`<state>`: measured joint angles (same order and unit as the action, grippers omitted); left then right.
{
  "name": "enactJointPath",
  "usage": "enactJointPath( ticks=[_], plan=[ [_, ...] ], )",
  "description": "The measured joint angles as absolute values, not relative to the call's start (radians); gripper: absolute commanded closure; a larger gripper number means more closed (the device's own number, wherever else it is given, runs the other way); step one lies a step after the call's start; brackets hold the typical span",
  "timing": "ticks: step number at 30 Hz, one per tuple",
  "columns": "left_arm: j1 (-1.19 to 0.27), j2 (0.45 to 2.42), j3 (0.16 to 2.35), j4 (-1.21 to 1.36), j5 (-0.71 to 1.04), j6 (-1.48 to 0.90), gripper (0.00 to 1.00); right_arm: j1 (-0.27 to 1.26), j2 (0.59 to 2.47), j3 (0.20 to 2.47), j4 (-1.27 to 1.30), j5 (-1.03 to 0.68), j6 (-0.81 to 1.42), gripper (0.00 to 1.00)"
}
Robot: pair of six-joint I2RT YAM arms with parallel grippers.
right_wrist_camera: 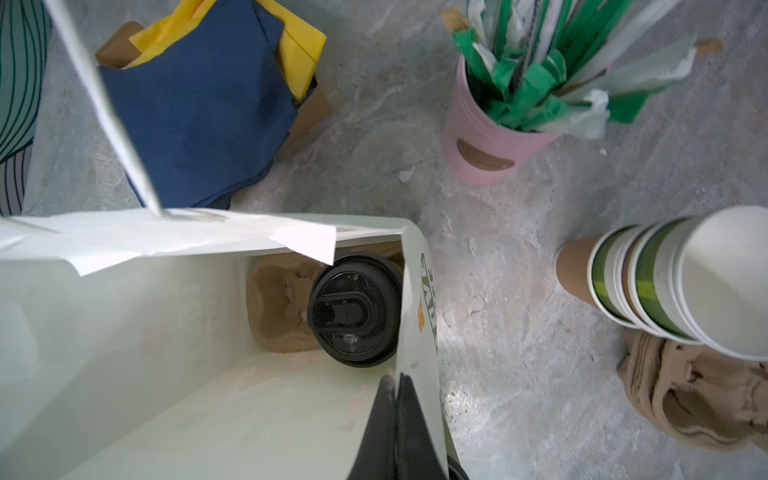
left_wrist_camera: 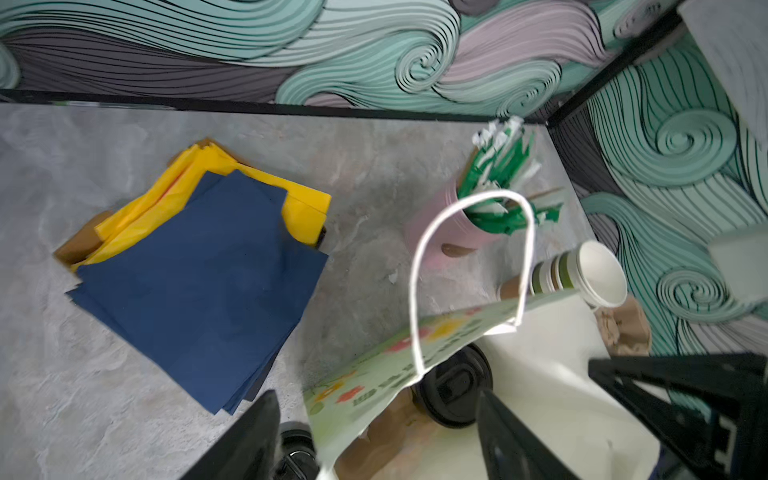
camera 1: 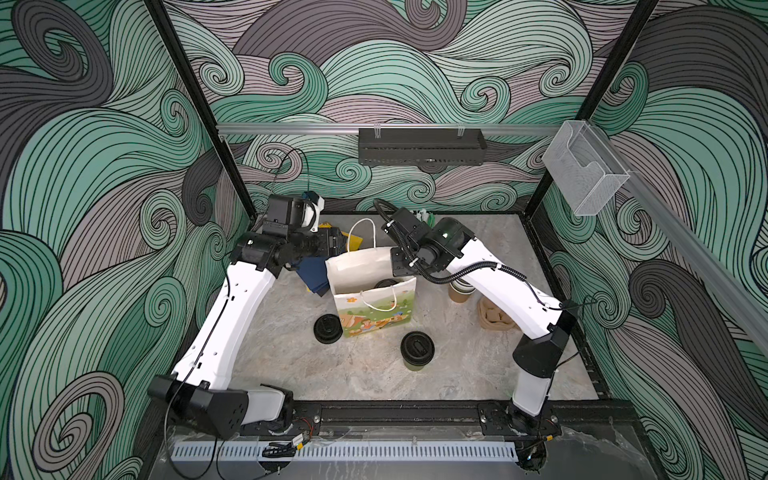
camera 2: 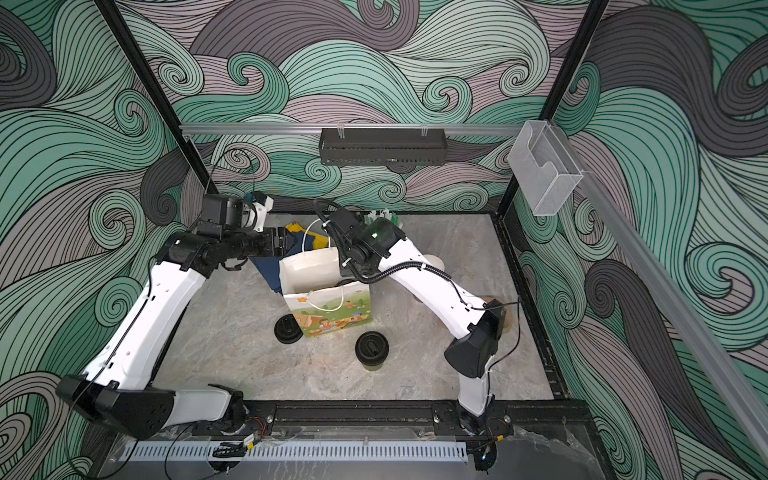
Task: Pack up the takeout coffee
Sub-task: 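Grasp the bag's top edges with both grippers and pull the opening apart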
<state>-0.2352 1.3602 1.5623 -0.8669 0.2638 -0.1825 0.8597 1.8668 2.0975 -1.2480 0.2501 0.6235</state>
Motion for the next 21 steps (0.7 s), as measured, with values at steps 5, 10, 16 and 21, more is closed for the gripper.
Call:
enactJointPath(
  ticks=[5,10,16,21],
  plan=[
    [-0.201,1.427,1.572,-0.868,0.393,-0.102,0.22,0.818,1.924,2.156,-1.201,0.227,0.562,0.76],
    [-0.185,1.488,1.613,-0.867,0.489,-0.054,0.23,0.799,1.934,2.244,-1.234,0.220,0.549,0.45],
    [-0.185,1.546,1.626,-0.882,0.529,0.012,0.31,0.803,1.832,2.226,-1.298,0.198,0.596,0.41],
    [-0.185,1.579,1.626,-0.908,0.555,0.051,0.57,0.804,1.682,2.077,-1.337,0.177,0.678,0.41]
  ],
)
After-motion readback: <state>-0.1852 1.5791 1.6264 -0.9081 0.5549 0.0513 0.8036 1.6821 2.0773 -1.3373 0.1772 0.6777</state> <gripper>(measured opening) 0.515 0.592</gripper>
